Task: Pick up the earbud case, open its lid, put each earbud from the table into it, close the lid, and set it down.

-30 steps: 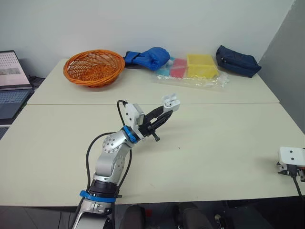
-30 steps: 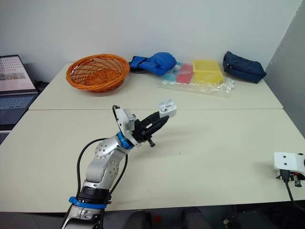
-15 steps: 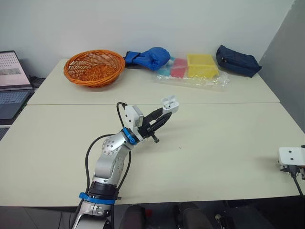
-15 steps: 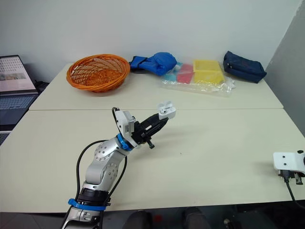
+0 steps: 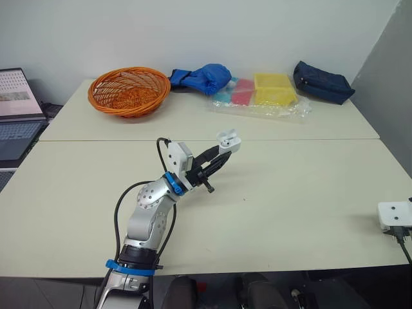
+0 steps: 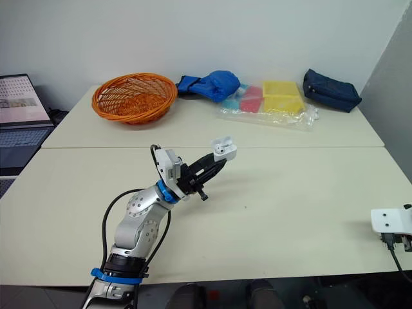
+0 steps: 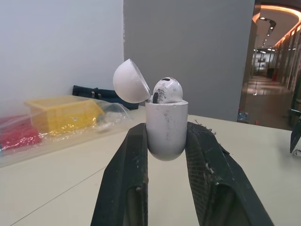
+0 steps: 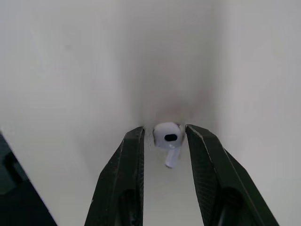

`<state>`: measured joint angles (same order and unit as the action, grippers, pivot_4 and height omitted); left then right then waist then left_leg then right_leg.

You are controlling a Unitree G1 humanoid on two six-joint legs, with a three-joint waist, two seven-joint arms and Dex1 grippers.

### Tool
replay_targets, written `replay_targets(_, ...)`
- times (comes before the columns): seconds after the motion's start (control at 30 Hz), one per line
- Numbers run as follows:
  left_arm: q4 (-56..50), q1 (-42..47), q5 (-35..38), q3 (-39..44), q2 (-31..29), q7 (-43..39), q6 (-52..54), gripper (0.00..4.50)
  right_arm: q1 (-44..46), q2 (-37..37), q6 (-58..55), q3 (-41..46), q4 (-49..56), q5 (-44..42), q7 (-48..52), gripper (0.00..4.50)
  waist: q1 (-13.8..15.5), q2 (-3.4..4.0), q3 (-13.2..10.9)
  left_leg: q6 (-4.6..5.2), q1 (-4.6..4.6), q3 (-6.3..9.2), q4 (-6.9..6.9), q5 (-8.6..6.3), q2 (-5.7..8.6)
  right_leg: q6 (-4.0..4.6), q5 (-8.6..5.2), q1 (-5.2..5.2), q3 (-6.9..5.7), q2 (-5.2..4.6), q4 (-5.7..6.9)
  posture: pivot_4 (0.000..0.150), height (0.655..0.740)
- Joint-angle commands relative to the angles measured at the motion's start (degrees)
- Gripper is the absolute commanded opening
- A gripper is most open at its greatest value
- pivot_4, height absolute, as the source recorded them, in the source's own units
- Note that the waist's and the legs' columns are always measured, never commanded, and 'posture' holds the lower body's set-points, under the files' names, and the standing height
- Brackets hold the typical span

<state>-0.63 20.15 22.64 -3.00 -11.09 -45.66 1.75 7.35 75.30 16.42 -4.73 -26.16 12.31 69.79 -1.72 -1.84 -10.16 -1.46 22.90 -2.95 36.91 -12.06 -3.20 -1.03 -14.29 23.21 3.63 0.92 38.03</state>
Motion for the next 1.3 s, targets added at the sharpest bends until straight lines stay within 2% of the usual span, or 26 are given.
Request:
replay_targets(0.03, -3.15, 0.28, 0.7, 0.18, 0.2, 0.26, -1.14, 0.76, -0.69, 1.25, -1.27, -0.54, -0.25, 0.31, 1.73, 1.41, -0.01, 0.0, 0.0, 0.0, -0.01, -0.03, 0.0, 0.0, 0.0, 0.0, 0.0, 0.01, 0.03, 0.0, 0.0, 0.15, 0.74)
replay_targets(0.67, -3.32, 0.45, 0.72, 0.2, 0.26, 0.5, -0.8, 0.76, -0.65, -0.23, -3.24, -0.07, 0.68, -0.61, -0.03, 1.41, -0.03, -0.02, -0.01, 0.0, -0.06, -0.18, 0.01, 0.0, 0.0, -0.1, 0.06, 0.01, 0.18, 0.0, -0.02, 0.15, 0.74)
replay_targets(0.73, -3.12, 0.7, 0.71, 0.31, 0.23, 0.53, -0.8, 0.76, -0.4, -0.52, -3.52, -0.07, 0.71, -0.7, -0.16, 1.05, -0.03, -0.02, -0.01, 0.0, -0.06, -0.19, 0.01, 0.0, 0.0, -0.1, 0.06, 0.01, 0.18, 0.0, -0.02, 0.15, 0.74)
replay_targets(0.8, -3.14, 0.7, 0.72, 0.34, 0.18, 0.5, -0.78, 0.76, -0.31, -0.57, -3.51, -0.16, 0.62, -0.6, -0.19, 0.5, -0.09, -0.04, -0.01, 0.0, -0.06, -0.2, 0.02, 0.0, 0.0, -0.1, 0.06, 0.01, 0.19, 0.0, -0.02, 0.15, 0.74)
replay_targets(0.83, -3.21, 0.63, 0.73, 0.33, 0.15, 0.49, -0.76, 0.76, -0.36, -0.61, -3.54, -0.17, 0.71, -0.64, -0.19, 0.42, -0.1, -0.04, -0.01, 0.0, -0.06, -0.22, 0.03, 0.0, 0.0, -0.1, 0.06, 0.01, 0.22, 0.0, -0.02, 0.15, 0.74)
replay_targets(1.1, -3.35, 0.54, 0.64, 0.22, 0.18, 0.54, -0.8, 0.76, -0.35, -0.62, -3.48, -0.04, 1.3, -1.37, 0.28, 0.42, -0.1, -0.05, -0.01, 0.0, -0.08, -0.28, 0.03, 0.0, 0.0, -0.13, 0.08, 0.01, 0.3, 0.0, -0.03, 0.15, 0.74)
replay_targets(1.23, -3.02, 0.48, 0.72, 0.38, 0.0, 0.14, -1.12, 0.76, -1.5, -1.21, -13.57, 3.22, 14.11, -10.51, 6.35, 0.42, -0.14, -0.06, -0.02, 0.0, -0.08, -0.28, 0.0, 0.0, -0.01, -0.13, 0.08, 0.05, 0.3, 0.01, 0.0, 0.15, 0.74)
replay_targets(1.3, -2.51, 0.55, 0.63, 0.36, 0.1, -0.15, -1.51, 0.76, -0.81, -3.93, -27.83, 5.34, 27.19, -19.38, 6.49, 0.42, -0.57, -0.05, -0.01, 0.0, -0.08, -0.27, -0.02, 0.0, -0.07, -0.14, 0.09, 0.07, 0.31, 0.06, 0.02, 0.15, 0.74)
